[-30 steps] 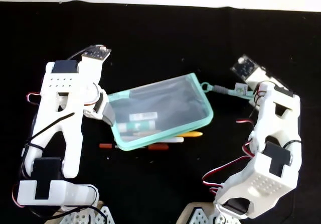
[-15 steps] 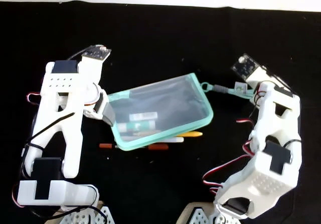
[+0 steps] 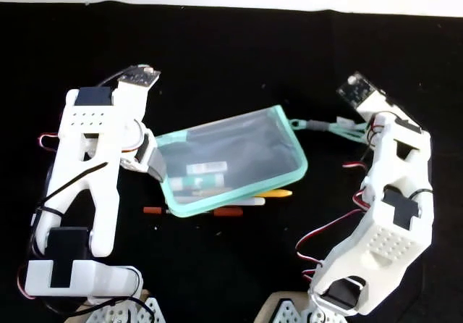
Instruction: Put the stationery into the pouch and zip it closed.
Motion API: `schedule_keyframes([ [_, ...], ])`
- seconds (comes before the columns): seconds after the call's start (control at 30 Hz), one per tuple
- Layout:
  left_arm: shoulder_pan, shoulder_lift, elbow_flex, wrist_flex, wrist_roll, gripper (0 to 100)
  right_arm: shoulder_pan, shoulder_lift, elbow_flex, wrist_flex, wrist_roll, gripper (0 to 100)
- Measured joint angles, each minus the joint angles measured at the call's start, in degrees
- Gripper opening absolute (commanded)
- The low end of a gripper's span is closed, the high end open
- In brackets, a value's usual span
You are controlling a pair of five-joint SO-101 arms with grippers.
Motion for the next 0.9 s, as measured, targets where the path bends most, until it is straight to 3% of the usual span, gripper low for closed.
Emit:
schedule_keyframes([
  [0.4,0.00,0.09,1.58,-1.93,0.00,29,0.00,0.00,-0.62,6.77,-2.46,0.8],
  [0.73,0.00,0.09,1.58,-2.11,0.00,29,-0.18,-14.15,-1.76,20.13,-26.02,0.7],
  [0.9,0.00,0.09,1.58,-2.11,3.60,29,-0.18,-23.47,-1.93,27.52,-38.42,0.7],
])
